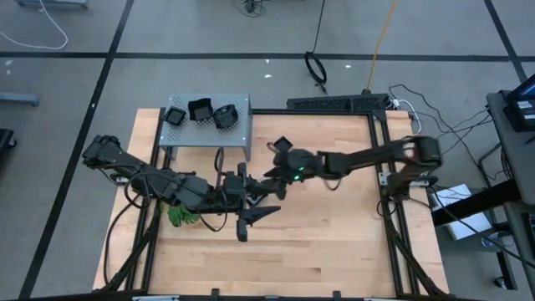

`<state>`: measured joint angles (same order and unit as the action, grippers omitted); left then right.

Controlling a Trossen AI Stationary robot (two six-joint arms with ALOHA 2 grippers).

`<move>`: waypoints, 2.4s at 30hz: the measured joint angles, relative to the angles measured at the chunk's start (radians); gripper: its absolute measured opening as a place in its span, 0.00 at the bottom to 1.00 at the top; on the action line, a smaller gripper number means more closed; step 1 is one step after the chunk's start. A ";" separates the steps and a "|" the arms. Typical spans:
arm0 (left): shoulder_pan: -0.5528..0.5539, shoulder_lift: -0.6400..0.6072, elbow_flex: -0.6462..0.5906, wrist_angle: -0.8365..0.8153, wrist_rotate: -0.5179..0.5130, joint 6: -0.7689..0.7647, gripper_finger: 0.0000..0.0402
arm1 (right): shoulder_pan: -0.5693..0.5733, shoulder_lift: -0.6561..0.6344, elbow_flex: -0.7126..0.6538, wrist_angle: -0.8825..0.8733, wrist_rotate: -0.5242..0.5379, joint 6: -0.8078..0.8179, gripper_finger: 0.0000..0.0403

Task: Pick & Place Mini shaped plates
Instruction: Stack the distorted square plate on top of the distorted square plate on the shelf

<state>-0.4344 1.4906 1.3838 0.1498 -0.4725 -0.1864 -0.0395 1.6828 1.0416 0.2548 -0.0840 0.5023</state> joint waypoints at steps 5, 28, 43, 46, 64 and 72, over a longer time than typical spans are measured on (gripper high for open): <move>0.000 0.000 0.000 -0.058 0.000 0.000 0.54 | 0.002 -0.242 -0.036 -0.144 0.001 -0.082 0.34; 0.048 0.000 0.000 -0.219 -0.121 -0.033 0.54 | 0.037 -1.204 -0.695 0.003 0.345 0.013 0.33; 0.130 0.000 0.000 -0.592 -0.158 -0.216 0.54 | 0.037 -1.247 -0.811 0.033 0.345 -0.099 0.33; 0.138 0.000 0.000 -0.640 -0.157 -0.212 0.54 | 0.037 -1.247 -0.843 0.033 0.345 -0.099 0.33; 0.121 0.015 -0.061 -1.016 0.282 0.202 0.54 | 0.037 -1.247 -1.006 0.188 0.344 -0.100 0.33; 0.126 0.015 -0.173 -0.922 0.262 0.242 0.54 | 0.037 -1.247 -1.009 0.189 0.349 -0.103 0.33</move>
<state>-0.3080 1.5059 1.2106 -0.7719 -0.2106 0.0557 -0.0027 0.4356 0.0327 0.4438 0.2652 0.3995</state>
